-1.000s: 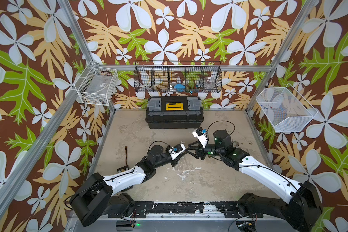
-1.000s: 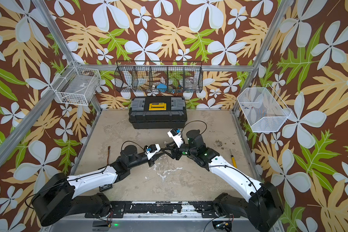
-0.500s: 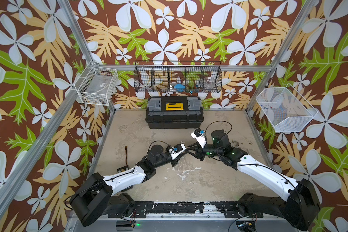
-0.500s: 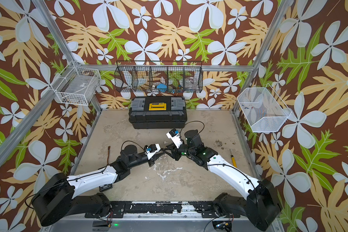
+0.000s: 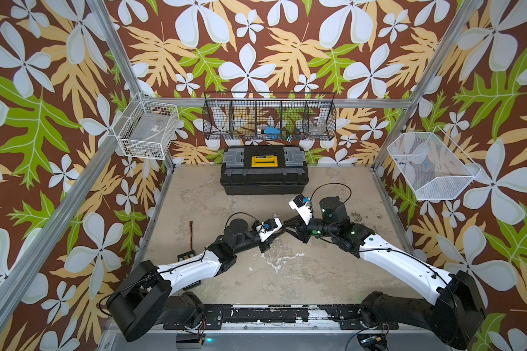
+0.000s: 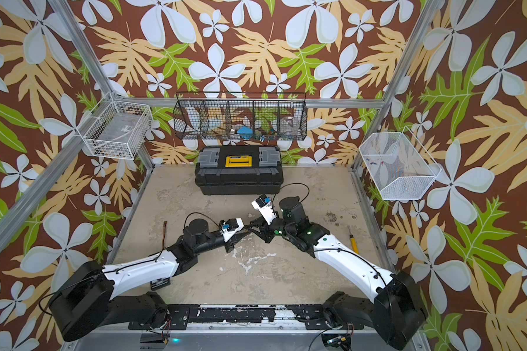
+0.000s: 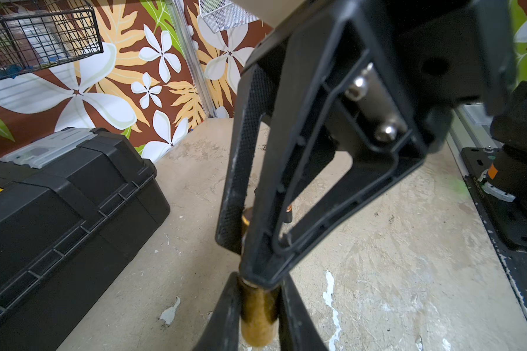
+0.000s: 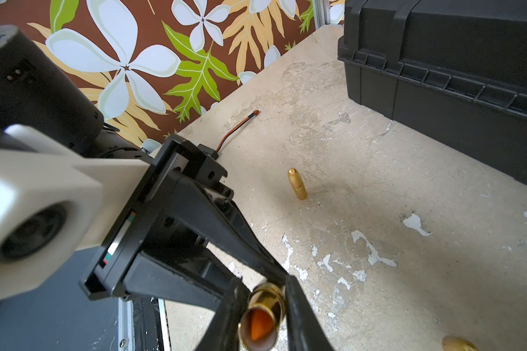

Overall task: Open the lipstick cap
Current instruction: Place the lipstick at the center of the board.

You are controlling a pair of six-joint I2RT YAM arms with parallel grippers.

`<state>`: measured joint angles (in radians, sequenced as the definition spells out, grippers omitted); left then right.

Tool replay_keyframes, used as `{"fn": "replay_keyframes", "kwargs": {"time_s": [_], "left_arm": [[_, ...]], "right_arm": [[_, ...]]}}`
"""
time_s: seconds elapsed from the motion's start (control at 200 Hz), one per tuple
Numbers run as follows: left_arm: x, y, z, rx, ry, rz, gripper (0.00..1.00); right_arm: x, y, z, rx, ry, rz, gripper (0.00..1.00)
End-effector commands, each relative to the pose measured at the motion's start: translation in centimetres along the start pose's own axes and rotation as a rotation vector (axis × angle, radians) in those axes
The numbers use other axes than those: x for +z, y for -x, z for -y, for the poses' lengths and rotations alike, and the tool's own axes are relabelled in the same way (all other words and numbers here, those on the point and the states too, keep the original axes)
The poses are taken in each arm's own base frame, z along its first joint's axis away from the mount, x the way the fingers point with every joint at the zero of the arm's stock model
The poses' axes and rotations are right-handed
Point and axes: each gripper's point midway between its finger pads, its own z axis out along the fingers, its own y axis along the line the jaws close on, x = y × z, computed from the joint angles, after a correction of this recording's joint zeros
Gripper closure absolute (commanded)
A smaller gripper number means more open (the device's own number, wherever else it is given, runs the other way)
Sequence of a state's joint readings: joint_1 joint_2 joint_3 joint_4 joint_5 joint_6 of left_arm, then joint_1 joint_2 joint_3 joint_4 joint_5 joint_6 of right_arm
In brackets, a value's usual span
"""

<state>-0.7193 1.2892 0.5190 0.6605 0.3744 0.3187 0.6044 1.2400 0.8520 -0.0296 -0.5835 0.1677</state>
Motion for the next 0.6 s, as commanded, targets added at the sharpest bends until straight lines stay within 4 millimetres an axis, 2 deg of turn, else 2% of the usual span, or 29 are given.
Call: {"fn": "replay_keyframes", "kwargs": {"time_s": [0.0,0.365,0.5,0.596], "left_arm": [[0.04,0.51,0.12,0.005,-0.012,0.015,0.82],[0.06,0.38,0.07,-0.016,-0.009,0.011,0.79],[0.05,0.16,0.13,-0.020,-0.010,0.006,0.71],[0.17,-0.13,0.20,-0.030,-0.015,-0.006,0.57]], "right_arm": [[0.00,0.54,0.02,-0.014,-0.005,0.016,0.75],[-0.14,0.21,0.06,-0.011,-0.013,0.010,0.78],[-0.19,0.22,0.20,-0.013,-0.023,0.010,0.78],[-0.20,0.13,0.46,-0.011,-0.038,0.008,0.78]]}}
